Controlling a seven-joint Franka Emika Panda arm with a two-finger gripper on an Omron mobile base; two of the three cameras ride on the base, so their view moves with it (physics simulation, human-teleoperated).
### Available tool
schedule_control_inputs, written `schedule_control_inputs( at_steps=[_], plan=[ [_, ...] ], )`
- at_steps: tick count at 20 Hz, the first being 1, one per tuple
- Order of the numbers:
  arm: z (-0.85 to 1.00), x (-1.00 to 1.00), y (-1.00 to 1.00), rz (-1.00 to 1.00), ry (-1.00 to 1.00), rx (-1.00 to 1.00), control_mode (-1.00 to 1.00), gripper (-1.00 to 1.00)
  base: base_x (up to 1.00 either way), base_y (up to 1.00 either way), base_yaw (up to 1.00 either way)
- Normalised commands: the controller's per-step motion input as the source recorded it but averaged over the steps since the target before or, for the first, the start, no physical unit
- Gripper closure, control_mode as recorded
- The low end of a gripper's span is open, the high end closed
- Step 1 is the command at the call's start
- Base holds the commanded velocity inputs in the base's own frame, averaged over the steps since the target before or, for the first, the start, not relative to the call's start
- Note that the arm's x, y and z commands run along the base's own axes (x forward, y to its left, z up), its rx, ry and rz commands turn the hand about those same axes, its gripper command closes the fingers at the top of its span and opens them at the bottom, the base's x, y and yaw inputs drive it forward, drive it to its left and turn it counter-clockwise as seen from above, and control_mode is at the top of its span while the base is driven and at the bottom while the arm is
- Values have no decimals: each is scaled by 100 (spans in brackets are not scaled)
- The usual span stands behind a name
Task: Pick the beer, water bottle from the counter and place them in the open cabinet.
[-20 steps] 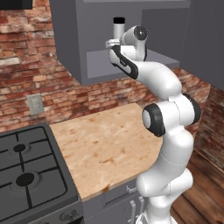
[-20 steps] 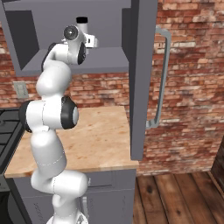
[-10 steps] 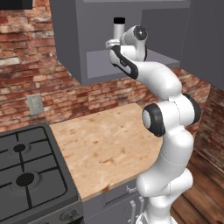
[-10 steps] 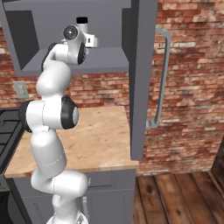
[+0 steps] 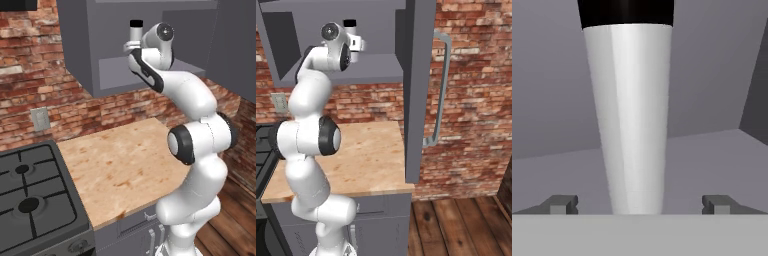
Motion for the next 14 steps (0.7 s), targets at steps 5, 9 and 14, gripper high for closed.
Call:
schedule_control_inputs(
  at_steps=[5, 9, 14],
  plan=[
    [6, -84, -4, -6, -4, 1, -100, -100, 0, 0, 0],
    [30, -93, -1, -6, 0, 0, -100, -100, 0, 0, 0],
    [45, -100, -3, -6, 0, 0, -100, -100, 0, 0, 0]
  ],
)
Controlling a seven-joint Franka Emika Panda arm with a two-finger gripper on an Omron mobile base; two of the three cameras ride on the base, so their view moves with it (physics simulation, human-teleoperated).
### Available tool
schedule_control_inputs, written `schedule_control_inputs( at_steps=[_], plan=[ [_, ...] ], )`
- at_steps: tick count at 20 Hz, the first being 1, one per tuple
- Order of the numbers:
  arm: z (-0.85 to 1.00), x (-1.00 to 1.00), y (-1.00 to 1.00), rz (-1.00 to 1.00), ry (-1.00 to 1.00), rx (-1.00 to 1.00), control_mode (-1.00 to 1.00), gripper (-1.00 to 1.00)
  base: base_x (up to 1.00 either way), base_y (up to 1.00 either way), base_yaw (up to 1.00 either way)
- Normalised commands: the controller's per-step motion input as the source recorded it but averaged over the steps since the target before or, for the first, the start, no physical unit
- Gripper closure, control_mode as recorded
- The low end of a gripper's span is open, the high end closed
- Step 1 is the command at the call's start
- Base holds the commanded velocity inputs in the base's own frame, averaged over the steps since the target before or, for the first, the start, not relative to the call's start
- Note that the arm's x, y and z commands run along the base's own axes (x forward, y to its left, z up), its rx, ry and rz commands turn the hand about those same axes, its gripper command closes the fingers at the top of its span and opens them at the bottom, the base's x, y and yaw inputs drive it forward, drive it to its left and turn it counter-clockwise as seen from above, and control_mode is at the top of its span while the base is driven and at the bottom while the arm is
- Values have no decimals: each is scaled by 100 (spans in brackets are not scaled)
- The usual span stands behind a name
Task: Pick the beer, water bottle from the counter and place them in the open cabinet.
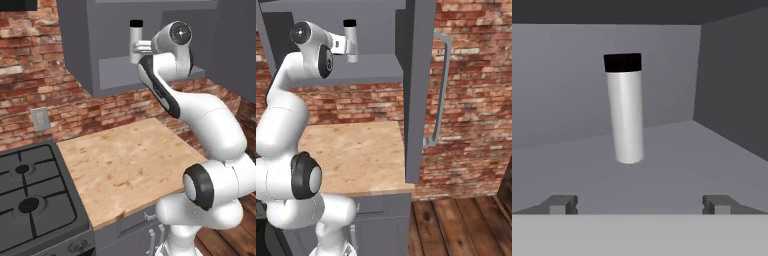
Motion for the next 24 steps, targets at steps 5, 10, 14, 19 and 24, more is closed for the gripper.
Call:
schedule_control_inputs(
  at_steps=[5, 10, 14, 19, 24],
  plan=[
    [23, -100, -8, -7, 0, 0, -100, -100, 0, 0, 0],
    [4, -100, -15, -9, 2, 1, -100, -100, 0, 0, 0],
    [0, -100, -15, -14, 11, 2, -100, -100, 0, 0, 0],
    [-7, -99, -12, -15, 28, 3, -100, -100, 0, 0, 0],
    [-11, -84, -9, -6, 52, 0, -100, -100, 0, 0, 0]
  ],
)
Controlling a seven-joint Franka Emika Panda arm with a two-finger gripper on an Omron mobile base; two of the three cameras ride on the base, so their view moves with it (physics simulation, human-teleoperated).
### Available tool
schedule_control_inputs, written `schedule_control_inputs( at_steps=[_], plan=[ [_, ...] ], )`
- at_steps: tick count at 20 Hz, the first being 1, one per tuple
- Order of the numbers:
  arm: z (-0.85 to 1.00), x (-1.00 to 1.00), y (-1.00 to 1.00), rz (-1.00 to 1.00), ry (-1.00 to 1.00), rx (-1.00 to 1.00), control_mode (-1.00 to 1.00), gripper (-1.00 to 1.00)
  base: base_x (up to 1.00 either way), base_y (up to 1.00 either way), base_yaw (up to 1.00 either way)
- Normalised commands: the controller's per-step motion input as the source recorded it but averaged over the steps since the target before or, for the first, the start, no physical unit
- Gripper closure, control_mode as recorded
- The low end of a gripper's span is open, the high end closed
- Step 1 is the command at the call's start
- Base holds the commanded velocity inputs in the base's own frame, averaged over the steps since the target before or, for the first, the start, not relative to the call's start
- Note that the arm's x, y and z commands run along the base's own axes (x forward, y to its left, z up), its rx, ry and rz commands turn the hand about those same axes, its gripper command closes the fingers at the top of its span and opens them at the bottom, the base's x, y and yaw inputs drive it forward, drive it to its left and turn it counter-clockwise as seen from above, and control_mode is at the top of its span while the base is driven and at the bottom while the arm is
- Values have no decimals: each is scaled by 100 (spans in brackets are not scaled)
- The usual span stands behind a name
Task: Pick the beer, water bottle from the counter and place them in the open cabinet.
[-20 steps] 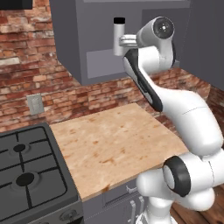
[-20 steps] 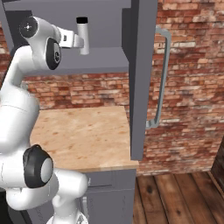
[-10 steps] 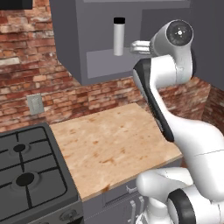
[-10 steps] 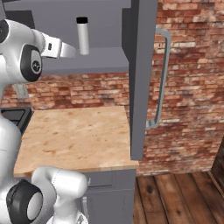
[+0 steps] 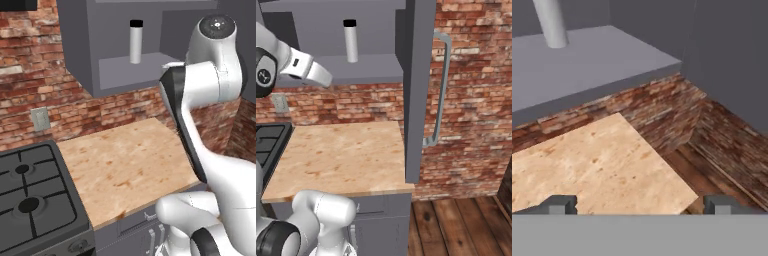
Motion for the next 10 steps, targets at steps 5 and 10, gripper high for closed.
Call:
schedule_control_inputs(
  at_steps=[5, 10],
  plan=[
    [-43, -57, -1, 0, 42, 23, -100, -100, 0, 0, 0],
    [-83, -24, 10, 1, 10, 22, -100, -100, 0, 0, 0]
  ],
)
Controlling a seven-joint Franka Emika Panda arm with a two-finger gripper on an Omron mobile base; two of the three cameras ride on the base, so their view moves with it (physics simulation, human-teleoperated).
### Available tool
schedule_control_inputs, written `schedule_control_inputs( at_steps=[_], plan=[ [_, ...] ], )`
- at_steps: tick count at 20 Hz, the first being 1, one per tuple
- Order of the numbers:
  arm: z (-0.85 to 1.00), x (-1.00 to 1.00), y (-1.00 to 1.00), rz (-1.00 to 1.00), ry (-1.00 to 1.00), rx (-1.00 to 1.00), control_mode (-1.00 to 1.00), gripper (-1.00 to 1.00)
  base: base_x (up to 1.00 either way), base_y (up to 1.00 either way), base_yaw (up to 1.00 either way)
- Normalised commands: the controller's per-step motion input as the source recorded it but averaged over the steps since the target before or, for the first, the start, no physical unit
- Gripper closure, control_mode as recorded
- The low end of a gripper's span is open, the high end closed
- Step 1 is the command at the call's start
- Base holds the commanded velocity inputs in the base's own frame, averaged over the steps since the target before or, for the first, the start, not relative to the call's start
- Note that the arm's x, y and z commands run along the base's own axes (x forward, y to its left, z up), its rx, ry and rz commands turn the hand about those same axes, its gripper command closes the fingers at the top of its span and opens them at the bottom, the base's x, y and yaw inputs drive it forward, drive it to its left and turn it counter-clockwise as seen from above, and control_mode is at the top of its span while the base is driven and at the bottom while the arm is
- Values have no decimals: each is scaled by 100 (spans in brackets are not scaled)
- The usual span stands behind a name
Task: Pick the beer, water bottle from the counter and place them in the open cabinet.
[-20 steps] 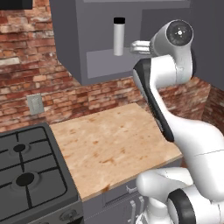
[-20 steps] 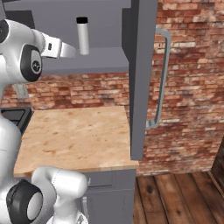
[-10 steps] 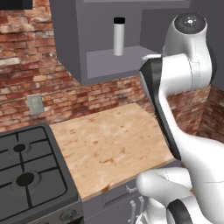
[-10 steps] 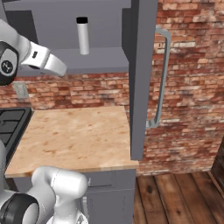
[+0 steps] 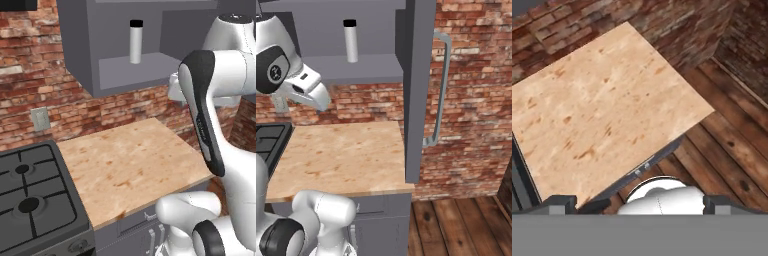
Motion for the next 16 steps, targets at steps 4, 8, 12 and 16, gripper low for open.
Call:
schedule_control_inputs(
  at_steps=[4, 8, 12, 16],
  plan=[
    [-88, 0, 13, 0, 20, -5, -100, -100, 0, 0, 0],
    [-89, 0, -3, 0, 20, -14, -100, -100, 0, 0, 0],
    [-74, -13, -36, 0, 6, -7, -100, -100, 0, 0, 0],
    [-55, -21, -12, 0, 0, 1, -100, -100, 0, 0, 0]
  ],
)
